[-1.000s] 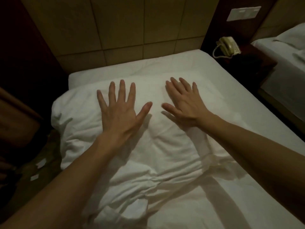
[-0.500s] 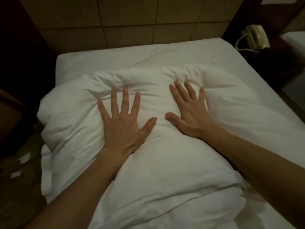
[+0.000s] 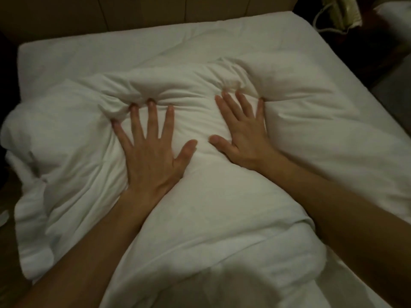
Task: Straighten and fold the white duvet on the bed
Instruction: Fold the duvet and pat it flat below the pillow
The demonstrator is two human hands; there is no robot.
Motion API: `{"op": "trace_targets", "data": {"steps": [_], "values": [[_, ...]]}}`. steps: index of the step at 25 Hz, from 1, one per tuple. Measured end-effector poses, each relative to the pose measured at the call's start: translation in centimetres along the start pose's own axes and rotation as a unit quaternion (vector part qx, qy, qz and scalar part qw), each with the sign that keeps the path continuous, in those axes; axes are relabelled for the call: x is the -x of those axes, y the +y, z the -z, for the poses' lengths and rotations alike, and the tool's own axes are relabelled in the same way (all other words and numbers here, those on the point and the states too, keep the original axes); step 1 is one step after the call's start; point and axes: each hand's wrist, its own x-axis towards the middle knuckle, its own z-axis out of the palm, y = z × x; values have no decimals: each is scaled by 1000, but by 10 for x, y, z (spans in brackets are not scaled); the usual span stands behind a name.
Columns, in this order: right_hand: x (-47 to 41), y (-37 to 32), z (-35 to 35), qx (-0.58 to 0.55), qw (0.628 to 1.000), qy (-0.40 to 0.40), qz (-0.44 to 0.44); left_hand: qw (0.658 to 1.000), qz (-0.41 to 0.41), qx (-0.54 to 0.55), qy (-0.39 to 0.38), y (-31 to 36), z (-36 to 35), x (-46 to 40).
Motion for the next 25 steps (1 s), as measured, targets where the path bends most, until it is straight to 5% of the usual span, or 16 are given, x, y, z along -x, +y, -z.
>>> {"op": "trace_targets", "data": {"steps": [12, 25], "values": [[132, -30, 73, 14, 997, -37, -68, 994, 33, 100, -39, 82, 88, 131], [138, 22, 23, -9, 994, -46, -101, 999, -33, -26, 8, 77, 7, 106]]}}
